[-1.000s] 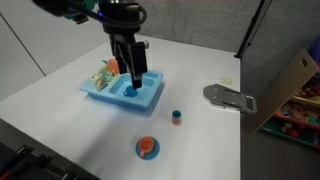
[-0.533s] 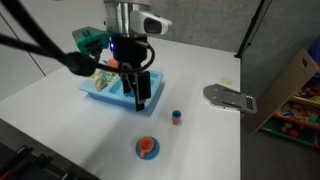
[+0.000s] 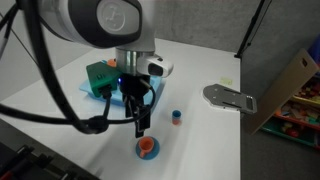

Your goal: Put the orange cup in the cup in the sink

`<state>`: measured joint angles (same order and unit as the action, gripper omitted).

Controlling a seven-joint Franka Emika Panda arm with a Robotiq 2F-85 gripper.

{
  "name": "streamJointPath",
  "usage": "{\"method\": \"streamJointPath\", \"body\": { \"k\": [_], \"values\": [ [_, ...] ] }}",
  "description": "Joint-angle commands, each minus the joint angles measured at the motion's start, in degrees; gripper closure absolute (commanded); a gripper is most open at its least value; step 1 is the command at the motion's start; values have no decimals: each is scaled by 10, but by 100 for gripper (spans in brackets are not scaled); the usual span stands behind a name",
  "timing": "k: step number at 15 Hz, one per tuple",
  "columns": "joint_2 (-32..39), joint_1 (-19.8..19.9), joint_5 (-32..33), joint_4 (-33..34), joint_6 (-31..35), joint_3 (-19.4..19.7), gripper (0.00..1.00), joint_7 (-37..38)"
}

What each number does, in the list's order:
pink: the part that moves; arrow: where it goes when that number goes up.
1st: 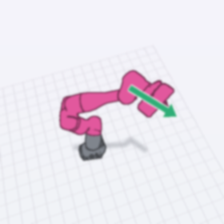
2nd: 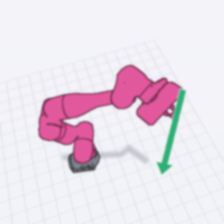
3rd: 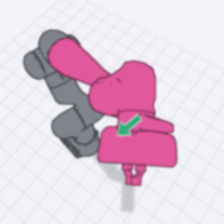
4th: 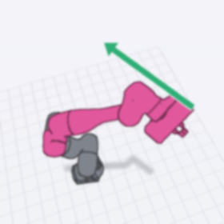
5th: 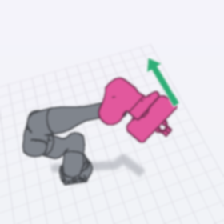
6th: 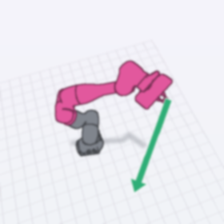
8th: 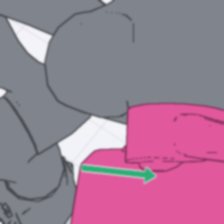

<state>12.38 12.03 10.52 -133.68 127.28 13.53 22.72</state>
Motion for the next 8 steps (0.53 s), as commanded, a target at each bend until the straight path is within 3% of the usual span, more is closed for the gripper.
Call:
{"method": "streamJointPath", "body": {
  "k": [1, 3, 8],
  "values": [
    [28, -7, 4, 2, 22, 17, 0, 28],
    [24, -7, -22, 4, 5, 14, 0, 16],
    [34, -10, -9, 1, 17, 18, 0, 10]
  ]
}}
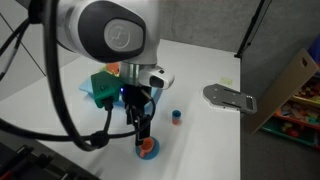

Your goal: Put the orange cup in the cup in the sink

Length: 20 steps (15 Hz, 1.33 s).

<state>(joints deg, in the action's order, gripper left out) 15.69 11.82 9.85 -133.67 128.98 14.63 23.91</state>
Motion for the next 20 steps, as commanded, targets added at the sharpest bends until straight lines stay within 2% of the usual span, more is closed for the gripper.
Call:
{"method": "streamJointPath", "body": {
  "k": [1, 9, 14, 20],
  "values": [
    [1, -7, -3, 1, 0, 8, 0, -2],
    [19, 7, -50, -29, 125, 1, 0, -62],
    [60, 7, -68, -49, 233, 4, 0, -91],
    [119, 11, -96, -48, 328, 1, 0, -114]
  ]
}}
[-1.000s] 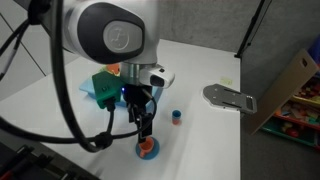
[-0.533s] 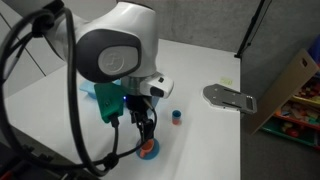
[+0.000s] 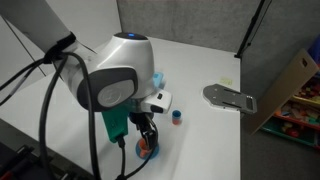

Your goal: Put the orange cup in the cup in the sink

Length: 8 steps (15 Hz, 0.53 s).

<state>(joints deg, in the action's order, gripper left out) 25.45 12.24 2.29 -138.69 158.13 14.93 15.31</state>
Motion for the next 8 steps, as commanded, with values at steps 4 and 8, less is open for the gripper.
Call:
{"method": "streamJointPath", "body": {
  "k": [4, 8],
  "values": [
    [58, 9, -42, 8, 77, -7, 0, -41],
    [77, 15, -58, 9, 97, -17, 0, -54]
  ]
}}
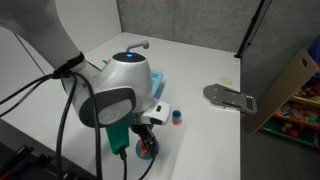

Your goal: Put the orange cup in the cup in the sink

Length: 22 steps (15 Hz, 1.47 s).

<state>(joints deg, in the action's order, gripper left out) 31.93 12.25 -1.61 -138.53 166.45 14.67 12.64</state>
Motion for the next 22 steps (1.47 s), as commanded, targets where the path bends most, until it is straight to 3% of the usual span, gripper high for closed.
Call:
{"method": "streamJointPath", "body": {
  "k": [1, 17, 18, 22],
  "values": [
    [16, 16, -21, 8, 16, -16, 0, -30],
    [76, 4, -25, 52, 41, -30, 0, -36],
    [79, 0, -25, 53, 44, -27, 20, -34],
    [79, -5, -25, 55, 40, -23, 51, -32]
  ]
}}
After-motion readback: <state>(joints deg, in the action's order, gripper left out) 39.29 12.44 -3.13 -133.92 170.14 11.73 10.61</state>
